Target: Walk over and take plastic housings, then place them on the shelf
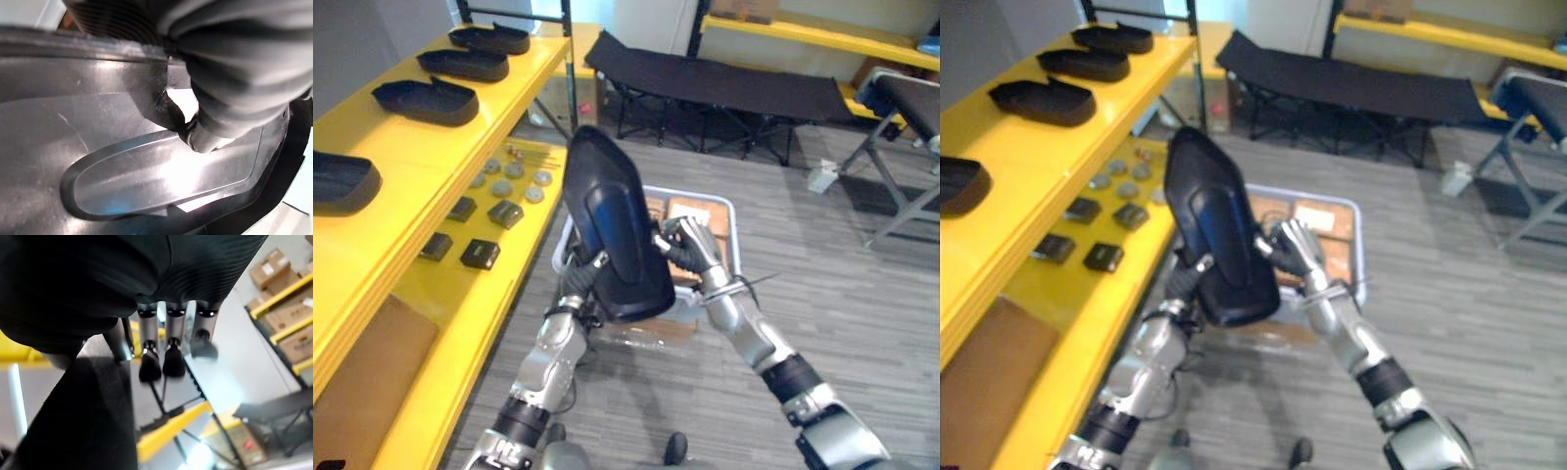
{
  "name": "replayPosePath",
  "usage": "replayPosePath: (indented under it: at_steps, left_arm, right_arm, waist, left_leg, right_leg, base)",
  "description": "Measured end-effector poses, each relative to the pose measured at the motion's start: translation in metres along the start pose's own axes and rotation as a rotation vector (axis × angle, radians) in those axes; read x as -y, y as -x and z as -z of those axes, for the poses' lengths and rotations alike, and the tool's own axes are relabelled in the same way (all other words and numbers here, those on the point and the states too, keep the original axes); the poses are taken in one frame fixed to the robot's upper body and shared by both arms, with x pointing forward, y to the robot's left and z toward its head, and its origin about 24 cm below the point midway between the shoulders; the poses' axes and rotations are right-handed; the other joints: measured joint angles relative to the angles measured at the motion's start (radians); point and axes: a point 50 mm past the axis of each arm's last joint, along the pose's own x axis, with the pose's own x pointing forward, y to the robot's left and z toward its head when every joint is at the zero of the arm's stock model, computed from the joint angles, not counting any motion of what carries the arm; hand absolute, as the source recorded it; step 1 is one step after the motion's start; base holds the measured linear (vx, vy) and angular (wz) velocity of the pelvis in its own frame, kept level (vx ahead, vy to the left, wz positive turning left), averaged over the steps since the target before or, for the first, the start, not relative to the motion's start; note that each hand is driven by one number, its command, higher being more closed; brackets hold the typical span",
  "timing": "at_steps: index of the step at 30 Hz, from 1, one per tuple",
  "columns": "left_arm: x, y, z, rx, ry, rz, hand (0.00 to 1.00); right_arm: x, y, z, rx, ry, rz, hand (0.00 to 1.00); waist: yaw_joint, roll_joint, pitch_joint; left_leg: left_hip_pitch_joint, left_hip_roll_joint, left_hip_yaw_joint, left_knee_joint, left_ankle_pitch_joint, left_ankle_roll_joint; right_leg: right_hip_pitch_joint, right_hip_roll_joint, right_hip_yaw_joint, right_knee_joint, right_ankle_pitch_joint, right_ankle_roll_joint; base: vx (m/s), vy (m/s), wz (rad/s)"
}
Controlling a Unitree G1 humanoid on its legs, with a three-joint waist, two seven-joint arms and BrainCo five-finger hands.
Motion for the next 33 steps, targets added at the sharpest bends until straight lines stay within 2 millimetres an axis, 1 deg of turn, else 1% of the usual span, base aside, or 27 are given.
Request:
replayPosePath:
  at_steps: [4,8,10,11,12,13,14,15,16,17,18,19,21,22,24,25,27,28,30,31,33]
  left_arm:
    - [0.002,0.0,-0.011,0.083,0.024,0.006,1.0]
    - [0.004,0.0,-0.021,0.14,0.057,-0.001,1.0]
    - [0.005,0.0,-0.025,0.162,0.076,-0.016,1.0]
    - [0.005,0.0,-0.026,0.18,0.062,-0.047,1.0]
    - [0.004,0.0,-0.026,0.183,0.055,-0.062,1.0]
    - [0.001,0.001,-0.026,0.191,0.034,-0.095,1.0]
    - [-0.007,0.004,-0.025,0.198,-0.001,-0.154,1.0]
    - [-0.015,0.006,-0.025,0.209,-0.046,-0.215,1.0]
    - [-0.02,0.007,-0.025,0.215,-0.068,-0.247,1.0]
    - [-0.031,0.01,-0.026,0.228,-0.105,-0.316,1.0]
    - [-0.041,0.014,-0.027,0.24,-0.142,-0.376,1.0]
    - [-0.046,0.016,-0.028,0.25,-0.161,-0.409,1.0]
    - [-0.063,0.023,-0.035,0.292,-0.207,-0.513,1.0]
    - [-0.068,0.024,-0.037,0.305,-0.23,-0.547,1.0]
    - [-0.079,0.03,-0.043,0.341,-0.259,-0.628,1.0]
    - [-0.085,0.034,-0.044,0.357,-0.259,-0.663,1.0]
    - [-0.091,0.039,-0.046,0.379,-0.255,-0.711,1.0]
    - [-0.096,0.042,-0.049,0.401,-0.244,-0.743,1.0]
    - [-0.104,0.05,-0.055,0.464,-0.222,-0.797,1.0]
    - [-0.105,0.052,-0.056,0.473,-0.22,-0.804,1.0]
    - [-0.108,0.061,-0.059,0.518,-0.186,-0.842,1.0]
  right_arm:
    - [0.0,-0.001,-0.013,-0.008,-0.343,0.027,0.0]
    - [0.001,-0.006,-0.025,0.035,-0.552,0.045,0.0]
    - [0.005,-0.009,-0.028,0.055,-0.61,0.058,0.0]
    - [0.018,-0.012,-0.034,0.1,-0.651,0.086,0.0]
    - [0.024,-0.014,-0.037,0.126,-0.661,0.103,0.0]
    - [0.035,-0.017,-0.043,0.169,-0.681,0.134,0.0]
    - [0.049,-0.021,-0.05,0.226,-0.708,0.174,0.0]
    - [0.066,-0.024,-0.056,0.282,-0.731,0.228,0.0]
    - [0.074,-0.025,-0.059,0.307,-0.741,0.257,0.0]
    - [0.089,-0.027,-0.061,0.344,-0.741,0.307,0.0]
    - [0.102,-0.026,-0.062,0.37,-0.726,0.343,0.0]
    - [0.108,-0.024,-0.063,0.381,-0.721,0.358,0.0]
    - [0.124,-0.02,-0.063,0.4,-0.686,0.4,0.0]
    - [0.132,-0.017,-0.061,0.402,-0.671,0.423,0.0]
    - [0.147,-0.006,-0.054,0.383,-0.642,0.508,0.0]
    - [0.153,0.005,-0.047,0.352,-0.629,0.559,0.0]
    - [0.159,0.021,-0.035,0.294,-0.62,0.623,0.0]
    - [0.162,0.035,-0.022,0.232,-0.62,0.671,0.0]
    - [0.16,0.069,0.003,0.085,-0.629,0.746,0.0]
    - [0.159,0.074,0.005,0.067,-0.633,0.755,0.0]
    - [0.147,0.107,0.024,-0.091,-0.669,0.81,0.0]
  waist:
    - [-0.006,0.0,0.0]
    - [-0.022,0.002,-0.007]
    - [-0.023,0.004,-0.01]
    - [-0.024,0.007,-0.014]
    - [-0.024,0.009,-0.015]
    - [-0.024,0.011,-0.016]
    - [-0.027,0.016,-0.023]
    - [-0.038,0.019,-0.032]
    - [-0.043,0.02,-0.036]
    - [-0.051,0.022,-0.044]
    - [-0.052,0.024,-0.051]
    - [-0.052,0.024,-0.052]
    - [-0.055,0.025,-0.054]
    - [-0.057,0.024,-0.055]
    - [-0.056,0.023,-0.062]
    - [-0.057,0.022,-0.073]
    - [-0.057,0.021,-0.075]
    - [-0.061,0.021,-0.083]
    - [-0.083,0.021,-0.087]
    - [-0.085,0.021,-0.088]
    - [-0.112,0.032,-0.094]
  left_leg:
    - [0.001,0.001,0.016,0.001,0.0,0.0]
    - [0.006,-0.004,0.021,-0.002,0.0,0.0]
    - [0.017,-0.006,0.027,-0.006,0.0,0.0]
    - [0.019,-0.006,0.03,-0.007,0.0,0.0]
    - [0.021,-0.006,0.032,-0.008,0.0,0.0]
    - [0.028,-0.005,0.039,-0.011,0.0,0.0]
    - [0.038,-0.005,0.046,-0.018,0.0,0.0]
    - [0.04,-0.005,0.047,-0.021,0.0,0.001]
    - [0.041,-0.005,0.048,-0.024,0.001,0.001]
    - [0.051,-0.004,0.053,-0.031,0.001,0.0]
    - [0.057,-0.003,0.063,-0.036,0.001,0.0]
    - [0.062,-0.003,0.07,-0.037,0.001,0.0]
    - [0.069,-0.004,0.077,-0.042,0.001,0.0]
    - [0.069,-0.004,0.078,-0.044,0.001,0.0]
    - [0.07,-0.004,0.086,-0.05,0.001,0.0]
    - [0.071,-0.004,0.091,-0.052,0.001,0.0]
    - [0.085,-0.005,0.1,-0.061,0.0,0.0]
    - [0.088,-0.007,0.105,-0.069,0.001,0.0]
    - [0.087,-0.008,0.124,-0.071,-0.001,0.001]
    - [0.087,-0.008,0.127,-0.071,-0.001,0.002]
    - [0.087,-0.009,0.134,-0.071,-0.006,0.002]
  right_leg:
    - [-0.009,0.0,0.013,0.0,0.004,-0.001]
    - [-0.009,0.001,0.014,0.0,0.005,0.0]
    - [-0.006,0.0,0.02,0.0,0.005,0.0]
    - [-0.007,0.0,0.022,0.0,0.005,0.0]
    - [-0.007,0.001,0.023,0.0,0.005,0.0]
    - [-0.007,0.001,0.031,0.0,0.005,0.0]
    - [-0.006,0.002,0.04,0.0,0.005,0.001]
    - [-0.007,0.001,0.04,0.0,0.005,0.001]
    - [-0.007,0.001,0.04,0.0,0.005,0.001]
    - [-0.006,0.003,0.044,0.0,0.005,0.001]
    - [-0.006,0.004,0.049,0.0,0.004,0.002]
    - [-0.005,0.004,0.053,0.0,0.004,0.002]
    - [-0.006,0.004,0.063,0.0,0.004,0.003]
    - [-0.007,0.004,0.064,0.0,0.004,0.004]
    - [-0.011,0.004,0.067,0.0,0.003,0.005]
    - [-0.014,0.004,0.071,0.0,0.002,0.006]
    - [-0.011,0.004,0.08,0.0,0.001,0.008]
    - [-0.017,0.004,0.09,0.0,0.001,0.009]
    - [-0.027,0.003,0.1,0.0,0.001,0.01]
    - [-0.028,0.003,0.104,0.0,0.001,0.011]
    - [-0.034,0.003,0.118,0.0,0.002,0.012]
  base:
    - [-0.01,0.01,-0.09]
    - [0.0,0.002,-0.01]
    - [-0.01,0.013,-0.07]
    - [-0.01,0.012,-0.05]
    - [-0.01,0.01,-0.09]
    - [0.0,0.007,-0.19]
    - [0.0,0.007,-0.17]
    - [0.0,0.008,-0.12]
    - [0.01,0.006,-0.06]
    - [0.02,0.007,-0.11]
    - [0.02,0.008,-0.14]
    - [0.01,0.01,-0.18]
    - [0.0,0.011,-0.13]
    - [-0.01,0.01,-0.04]
    - [0.0,0.006,-0.03]
    - [0.02,0.011,-0.08]
    - [0.03,0.014,-0.14]
    - [0.02,0.013,-0.16]
    - [0.01,0.014,-0.17]
    - [0.01,0.01,-0.19]
    - [0.01,0.006,-0.16]
